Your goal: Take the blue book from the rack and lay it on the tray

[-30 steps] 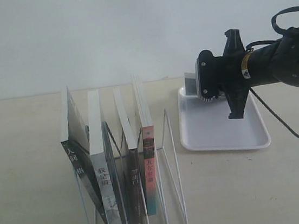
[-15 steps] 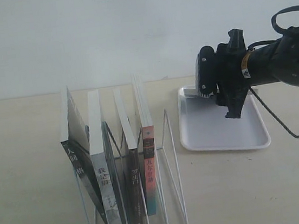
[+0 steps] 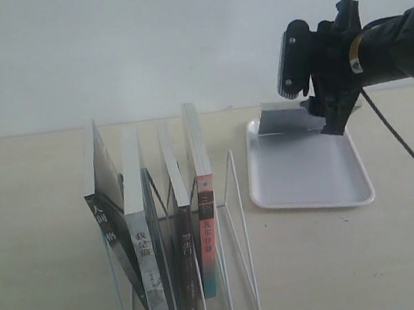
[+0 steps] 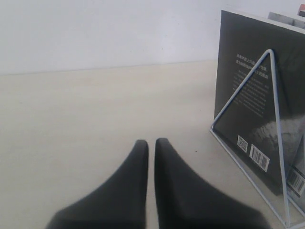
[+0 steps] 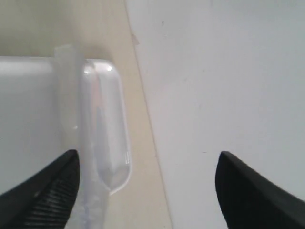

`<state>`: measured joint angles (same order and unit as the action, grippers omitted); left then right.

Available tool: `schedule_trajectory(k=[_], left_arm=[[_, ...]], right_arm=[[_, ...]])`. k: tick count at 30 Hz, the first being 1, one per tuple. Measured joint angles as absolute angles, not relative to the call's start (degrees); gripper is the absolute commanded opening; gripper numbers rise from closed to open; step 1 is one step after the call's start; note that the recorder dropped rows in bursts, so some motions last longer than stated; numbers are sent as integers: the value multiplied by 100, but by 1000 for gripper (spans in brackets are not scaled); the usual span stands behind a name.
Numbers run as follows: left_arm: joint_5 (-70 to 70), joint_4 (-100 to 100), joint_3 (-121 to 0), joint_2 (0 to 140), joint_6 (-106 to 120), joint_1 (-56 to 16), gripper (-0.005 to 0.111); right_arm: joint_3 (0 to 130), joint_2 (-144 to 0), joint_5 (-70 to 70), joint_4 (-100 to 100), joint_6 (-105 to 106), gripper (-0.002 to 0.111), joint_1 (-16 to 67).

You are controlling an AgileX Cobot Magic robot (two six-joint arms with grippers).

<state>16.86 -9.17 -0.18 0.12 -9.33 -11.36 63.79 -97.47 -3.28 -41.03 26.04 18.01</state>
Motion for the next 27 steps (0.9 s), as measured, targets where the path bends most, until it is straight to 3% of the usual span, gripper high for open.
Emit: schedule_trajectory(k=[13, 16, 20, 27], left_arm=[[1686, -917, -18, 12, -933, -1136, 4], [1686, -917, -18, 12, -933, -1136, 4], [1686, -917, -18, 12, -933, -1136, 4], [1686, -917, -18, 12, -933, -1136, 4]], right_arm=[[6388, -8667, -1182, -4091, 2154, 70, 2056], [6388, -8239, -1407, -4026, 1712, 51, 2056], [6388, -7595, -1911, -3761, 1172, -1, 2056], [6388, -6612, -3277, -2051, 730, 1, 2056]])
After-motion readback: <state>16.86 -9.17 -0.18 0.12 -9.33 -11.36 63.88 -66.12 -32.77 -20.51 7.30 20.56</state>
